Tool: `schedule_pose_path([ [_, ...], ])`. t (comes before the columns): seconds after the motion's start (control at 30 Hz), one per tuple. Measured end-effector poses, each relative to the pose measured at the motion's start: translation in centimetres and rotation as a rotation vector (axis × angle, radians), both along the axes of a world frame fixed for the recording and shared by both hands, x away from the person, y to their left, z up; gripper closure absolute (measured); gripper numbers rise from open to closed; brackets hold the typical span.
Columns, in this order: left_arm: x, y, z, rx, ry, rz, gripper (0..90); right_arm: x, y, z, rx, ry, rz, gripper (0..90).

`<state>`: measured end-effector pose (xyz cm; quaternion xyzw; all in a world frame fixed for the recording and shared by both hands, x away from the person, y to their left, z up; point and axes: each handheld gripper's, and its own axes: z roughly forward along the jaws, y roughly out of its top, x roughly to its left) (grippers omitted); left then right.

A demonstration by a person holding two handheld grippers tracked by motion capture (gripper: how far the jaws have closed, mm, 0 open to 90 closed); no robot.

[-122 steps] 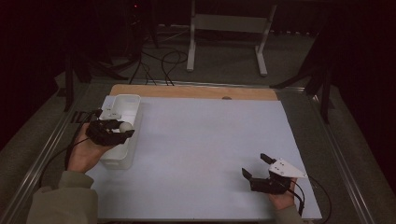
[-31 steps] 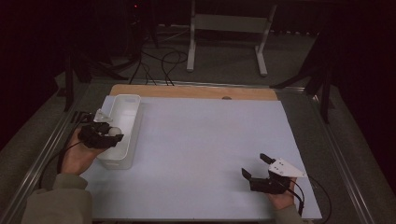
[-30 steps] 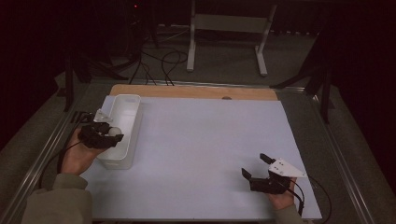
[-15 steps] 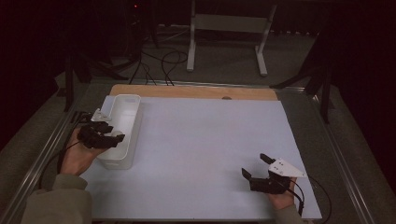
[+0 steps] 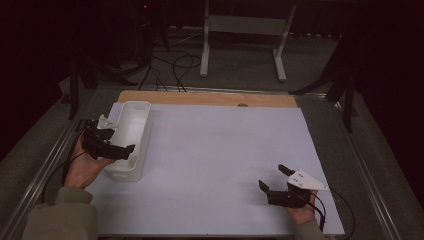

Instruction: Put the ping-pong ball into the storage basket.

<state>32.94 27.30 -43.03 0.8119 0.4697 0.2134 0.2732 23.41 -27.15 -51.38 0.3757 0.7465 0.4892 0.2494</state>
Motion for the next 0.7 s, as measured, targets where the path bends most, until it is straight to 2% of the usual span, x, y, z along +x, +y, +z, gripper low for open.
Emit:
schedule_pose_path([
  [0.4,-0.2,-0.6,0.0,-0.035,-0.018,-0.025,0.7,0.0,0.0,0.0,0.002,0.000,-0.001,8.3],
  [0.63,-0.6,-1.3,0.0,-0.051,-0.041,-0.055,1.1,0.0,0.0,0.0,0.002,0.000,0.000,8.3],
  [0.7,-0.8,-1.6,0.0,-0.069,-0.056,-0.063,1.1,0.0,0.0,0.0,0.003,0.000,0.000,8.3],
])
